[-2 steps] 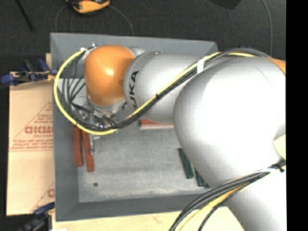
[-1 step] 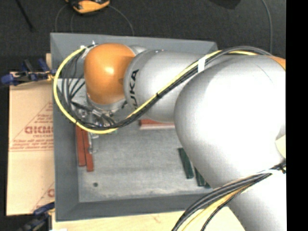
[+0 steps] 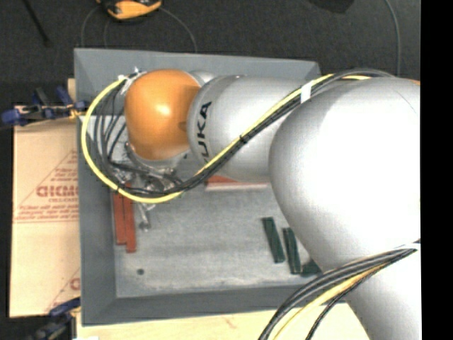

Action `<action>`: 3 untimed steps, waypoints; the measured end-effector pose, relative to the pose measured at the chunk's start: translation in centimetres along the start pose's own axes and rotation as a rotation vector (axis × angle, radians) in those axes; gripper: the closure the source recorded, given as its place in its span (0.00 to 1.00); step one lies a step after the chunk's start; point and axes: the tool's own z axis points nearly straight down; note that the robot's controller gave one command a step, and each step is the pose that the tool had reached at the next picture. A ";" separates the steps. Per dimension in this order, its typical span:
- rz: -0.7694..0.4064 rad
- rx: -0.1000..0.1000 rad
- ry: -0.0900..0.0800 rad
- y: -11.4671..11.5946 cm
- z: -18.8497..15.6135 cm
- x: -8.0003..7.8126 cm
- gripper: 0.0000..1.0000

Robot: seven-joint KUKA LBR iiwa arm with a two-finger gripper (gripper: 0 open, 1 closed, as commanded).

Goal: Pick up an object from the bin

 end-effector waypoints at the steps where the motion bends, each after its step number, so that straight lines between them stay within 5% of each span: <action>1: -0.180 -0.001 0.000 -0.7 0.6 1.2 0.00; 2: -0.268 0.000 -0.001 -1.1 0.4 0.0 0.00; 3: -0.554 0.000 -0.003 -1.7 0.1 -0.4 0.00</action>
Offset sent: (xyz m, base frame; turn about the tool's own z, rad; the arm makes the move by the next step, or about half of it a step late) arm 0.0165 -0.0050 -0.0043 -0.3723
